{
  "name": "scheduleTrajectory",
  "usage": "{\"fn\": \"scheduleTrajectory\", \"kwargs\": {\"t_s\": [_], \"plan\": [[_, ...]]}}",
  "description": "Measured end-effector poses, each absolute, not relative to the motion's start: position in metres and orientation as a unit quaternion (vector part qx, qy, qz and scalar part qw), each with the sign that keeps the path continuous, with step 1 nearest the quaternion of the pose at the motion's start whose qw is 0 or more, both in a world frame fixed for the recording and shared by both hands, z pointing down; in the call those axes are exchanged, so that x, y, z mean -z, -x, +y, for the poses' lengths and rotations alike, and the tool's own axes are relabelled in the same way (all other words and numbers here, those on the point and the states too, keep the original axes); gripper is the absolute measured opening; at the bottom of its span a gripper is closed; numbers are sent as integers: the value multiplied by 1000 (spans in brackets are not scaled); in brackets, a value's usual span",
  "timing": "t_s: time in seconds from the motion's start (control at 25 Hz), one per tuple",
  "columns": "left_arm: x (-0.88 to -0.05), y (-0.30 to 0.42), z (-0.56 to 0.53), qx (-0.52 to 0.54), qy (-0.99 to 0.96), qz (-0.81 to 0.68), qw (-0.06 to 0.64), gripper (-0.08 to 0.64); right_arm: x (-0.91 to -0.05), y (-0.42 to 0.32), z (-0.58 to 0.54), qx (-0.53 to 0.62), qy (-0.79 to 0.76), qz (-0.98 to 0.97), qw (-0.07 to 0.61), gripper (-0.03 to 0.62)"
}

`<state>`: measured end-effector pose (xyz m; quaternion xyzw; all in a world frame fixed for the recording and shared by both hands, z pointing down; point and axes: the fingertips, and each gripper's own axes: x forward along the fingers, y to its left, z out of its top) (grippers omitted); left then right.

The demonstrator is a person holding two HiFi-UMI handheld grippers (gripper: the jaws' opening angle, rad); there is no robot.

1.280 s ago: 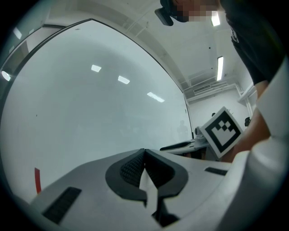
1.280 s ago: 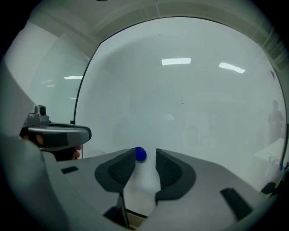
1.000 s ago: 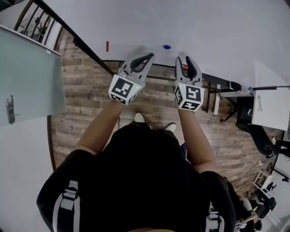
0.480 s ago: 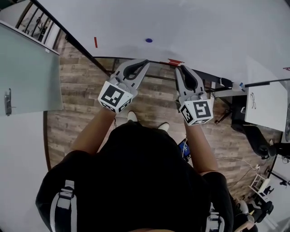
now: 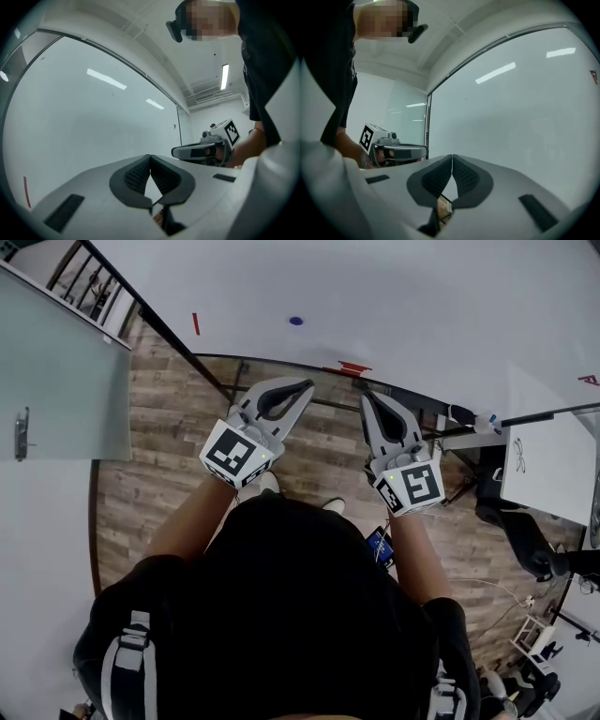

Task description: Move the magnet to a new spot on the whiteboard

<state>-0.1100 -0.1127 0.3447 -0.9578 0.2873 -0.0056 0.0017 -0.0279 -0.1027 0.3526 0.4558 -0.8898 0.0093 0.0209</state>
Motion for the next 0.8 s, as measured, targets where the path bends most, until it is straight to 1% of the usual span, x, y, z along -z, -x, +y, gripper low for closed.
{"fn": "scheduleTrajectory", "kwargs": {"t_s": [0.48,0.8], "plan": [[-344,96,-101,1,955,296,8,5,-342,28,-89,23,-438,-899,16,-8],[-342,96,-100,4,954,298,16,5,-343,22,-88,20,-432,-902,12,-8]]}}
